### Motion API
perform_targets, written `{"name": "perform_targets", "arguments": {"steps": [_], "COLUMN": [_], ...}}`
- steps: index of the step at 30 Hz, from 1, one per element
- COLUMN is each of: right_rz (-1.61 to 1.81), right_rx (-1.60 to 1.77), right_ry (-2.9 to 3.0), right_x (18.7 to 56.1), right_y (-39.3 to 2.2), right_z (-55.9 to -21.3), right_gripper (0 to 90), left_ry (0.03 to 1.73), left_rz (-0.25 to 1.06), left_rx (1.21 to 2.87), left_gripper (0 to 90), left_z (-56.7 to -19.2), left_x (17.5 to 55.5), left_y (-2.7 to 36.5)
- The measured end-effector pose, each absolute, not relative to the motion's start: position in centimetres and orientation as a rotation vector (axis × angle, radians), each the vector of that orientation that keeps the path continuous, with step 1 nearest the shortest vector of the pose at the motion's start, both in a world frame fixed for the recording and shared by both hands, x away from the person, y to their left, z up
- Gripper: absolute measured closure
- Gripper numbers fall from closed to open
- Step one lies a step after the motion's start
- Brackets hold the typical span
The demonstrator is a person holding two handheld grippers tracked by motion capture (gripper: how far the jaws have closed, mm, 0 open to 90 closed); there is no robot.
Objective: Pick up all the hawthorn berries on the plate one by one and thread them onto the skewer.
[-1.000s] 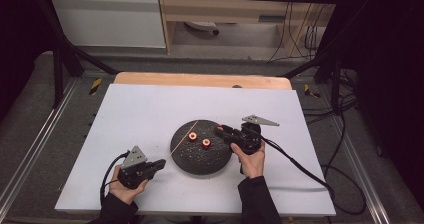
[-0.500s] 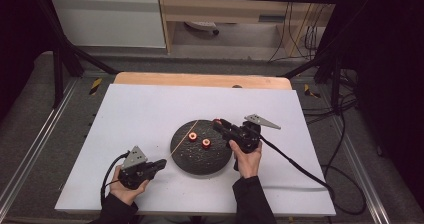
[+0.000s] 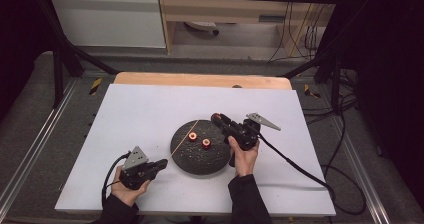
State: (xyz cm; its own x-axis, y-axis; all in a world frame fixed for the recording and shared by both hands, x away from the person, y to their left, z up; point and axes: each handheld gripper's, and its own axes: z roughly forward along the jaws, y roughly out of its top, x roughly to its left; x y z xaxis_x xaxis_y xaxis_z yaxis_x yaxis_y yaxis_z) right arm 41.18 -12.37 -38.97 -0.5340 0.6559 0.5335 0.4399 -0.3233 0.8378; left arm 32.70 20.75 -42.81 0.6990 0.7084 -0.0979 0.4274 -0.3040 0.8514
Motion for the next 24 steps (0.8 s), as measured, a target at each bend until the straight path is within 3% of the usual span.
{"name": "perform_targets", "arguments": {"steps": [24], "right_rz": [2.110], "right_rx": [1.469], "right_ry": [1.577], "right_x": [42.0], "right_y": [-12.6], "right_z": [-38.5], "right_gripper": [61.8], "left_ry": [0.824], "left_rz": [0.359], "left_rx": [1.905], "left_gripper": [88.4], "left_z": [-41.9], "left_x": [32.2], "left_y": [18.1]}}
